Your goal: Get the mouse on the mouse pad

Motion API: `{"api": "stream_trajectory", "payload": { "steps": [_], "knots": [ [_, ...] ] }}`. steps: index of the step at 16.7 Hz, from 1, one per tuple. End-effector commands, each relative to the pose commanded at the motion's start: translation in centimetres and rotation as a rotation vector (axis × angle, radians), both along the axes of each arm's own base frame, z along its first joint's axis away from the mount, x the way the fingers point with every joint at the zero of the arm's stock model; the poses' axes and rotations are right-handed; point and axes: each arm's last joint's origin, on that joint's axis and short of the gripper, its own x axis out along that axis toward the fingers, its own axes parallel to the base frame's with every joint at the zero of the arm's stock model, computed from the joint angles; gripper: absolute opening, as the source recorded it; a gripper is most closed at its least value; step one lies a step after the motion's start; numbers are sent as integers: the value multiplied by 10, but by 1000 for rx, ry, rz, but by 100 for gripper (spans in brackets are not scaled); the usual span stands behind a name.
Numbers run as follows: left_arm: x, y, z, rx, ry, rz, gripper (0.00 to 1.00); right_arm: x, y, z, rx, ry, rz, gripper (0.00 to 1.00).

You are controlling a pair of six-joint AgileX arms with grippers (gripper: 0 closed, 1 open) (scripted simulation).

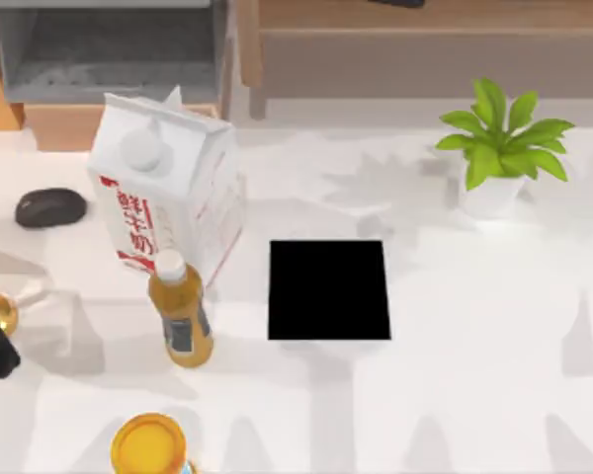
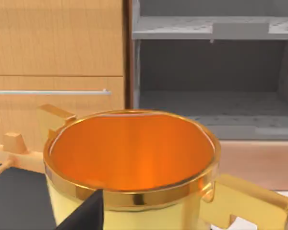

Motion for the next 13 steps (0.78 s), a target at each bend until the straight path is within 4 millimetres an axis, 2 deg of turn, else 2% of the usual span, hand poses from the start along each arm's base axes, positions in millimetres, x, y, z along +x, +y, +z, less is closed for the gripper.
{"api": "stream_trajectory", "payload": {
  "steps": [3,6,10,13],
  "knots": [
    [0,0,2,8,7,2,100,0,0,0,0,0,0,100],
    [1,1,20,83,71,5,100,0,0,0,0,0,0,100],
    [15,1,71,264,242,-29,100,0,0,0,0,0,0,100],
    [49,0,115,433,439,-108,100,0,0,0,0,0,0,100]
  ]
}}
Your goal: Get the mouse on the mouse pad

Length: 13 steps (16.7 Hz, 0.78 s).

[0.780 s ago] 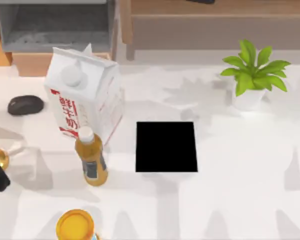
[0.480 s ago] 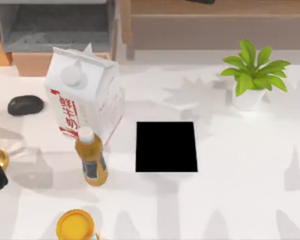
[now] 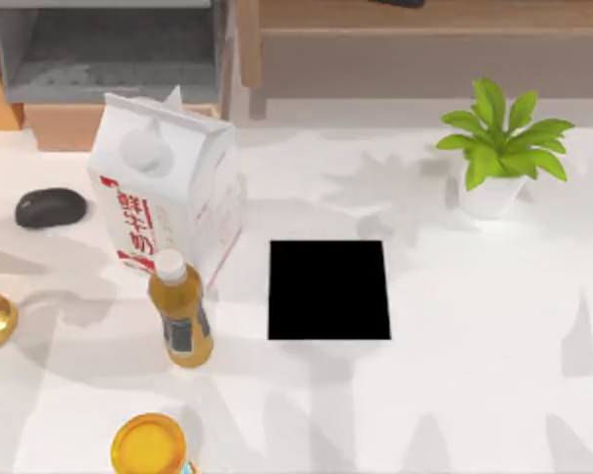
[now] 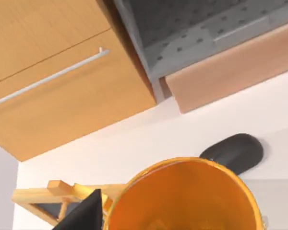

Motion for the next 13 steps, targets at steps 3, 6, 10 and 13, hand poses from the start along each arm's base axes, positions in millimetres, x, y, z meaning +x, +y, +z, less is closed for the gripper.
{"api": "stream_trajectory", "payload": {
  "steps": [3,6,10,13],
  "knots": [
    [59,-2,28,156,246,-117,100,0,0,0,0,0,0,100],
    [131,-5,29,287,493,-275,100,0,0,0,0,0,0,100],
    [215,-12,1,416,746,-511,100,0,0,0,0,0,0,100],
    [258,-15,-26,485,871,-669,100,0,0,0,0,0,0,100]
  ]
}}
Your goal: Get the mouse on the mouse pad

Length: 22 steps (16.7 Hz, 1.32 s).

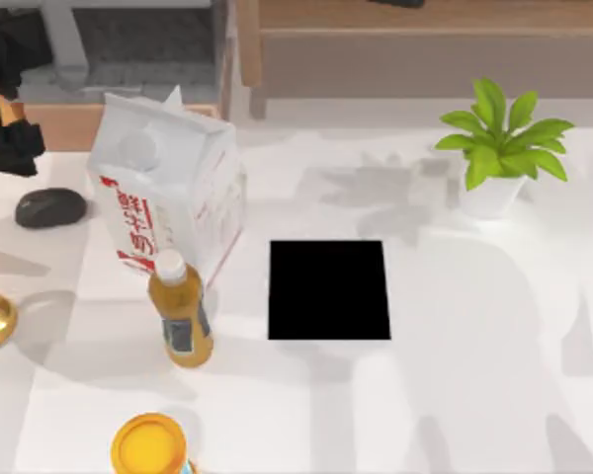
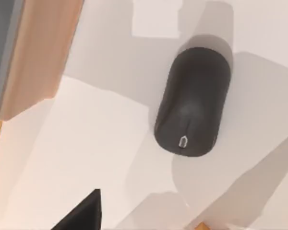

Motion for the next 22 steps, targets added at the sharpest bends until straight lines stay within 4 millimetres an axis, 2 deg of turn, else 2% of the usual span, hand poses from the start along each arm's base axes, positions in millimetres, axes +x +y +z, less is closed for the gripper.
{"api": "stream_trajectory", "payload": {
  "steps": [3,6,15,19,22],
  "knots": [
    [29,4,-25,29,102,-104,100,0,0,0,0,0,0,100],
    [43,10,-44,43,167,-158,100,0,0,0,0,0,0,100],
    [44,9,-54,45,178,-167,100,0,0,0,0,0,0,100],
    [40,9,-79,45,177,-166,100,0,0,0,0,0,0,100],
    [38,11,-108,45,182,-166,100,0,0,0,0,0,0,100]
  ]
}}
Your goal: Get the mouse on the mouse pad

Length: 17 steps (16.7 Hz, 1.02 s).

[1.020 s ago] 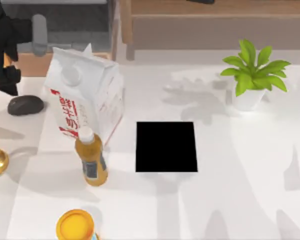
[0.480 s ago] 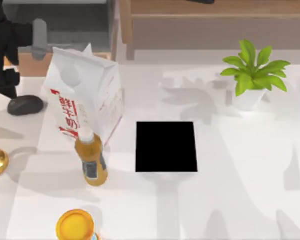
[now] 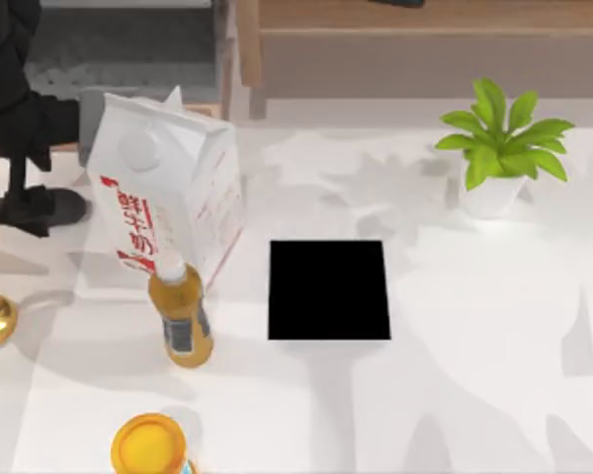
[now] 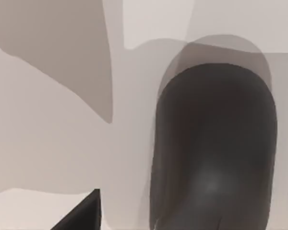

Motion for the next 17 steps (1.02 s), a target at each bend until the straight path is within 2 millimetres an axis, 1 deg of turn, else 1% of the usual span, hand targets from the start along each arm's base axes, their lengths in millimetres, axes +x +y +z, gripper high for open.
{"api": "stream_trajectory", "payload": {
  "steps": [2,4,9,17],
  "knots": [
    [2,0,-21,0,3,0,100,0,0,0,0,0,0,100],
    [7,0,-36,0,0,0,100,0,0,0,0,0,0,100],
    [8,0,-39,0,-3,0,100,0,0,0,0,0,0,100],
    [8,0,-39,0,-3,0,40,0,0,0,0,0,0,100]
  ]
}}
